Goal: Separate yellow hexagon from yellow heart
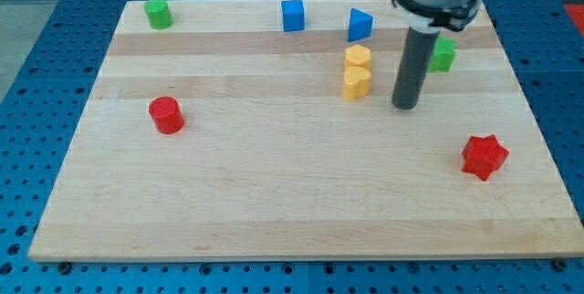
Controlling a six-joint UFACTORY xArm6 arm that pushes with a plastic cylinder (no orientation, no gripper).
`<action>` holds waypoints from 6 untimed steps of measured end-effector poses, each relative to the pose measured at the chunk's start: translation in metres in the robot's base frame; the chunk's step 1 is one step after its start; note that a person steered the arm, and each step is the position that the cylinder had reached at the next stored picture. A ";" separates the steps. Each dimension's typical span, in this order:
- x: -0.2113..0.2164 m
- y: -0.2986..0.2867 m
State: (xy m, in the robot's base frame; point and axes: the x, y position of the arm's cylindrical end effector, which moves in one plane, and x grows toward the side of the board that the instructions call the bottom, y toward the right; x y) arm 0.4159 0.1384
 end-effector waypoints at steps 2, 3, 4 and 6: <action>-0.051 0.000; -0.051 0.000; -0.053 -0.024; -0.062 -0.095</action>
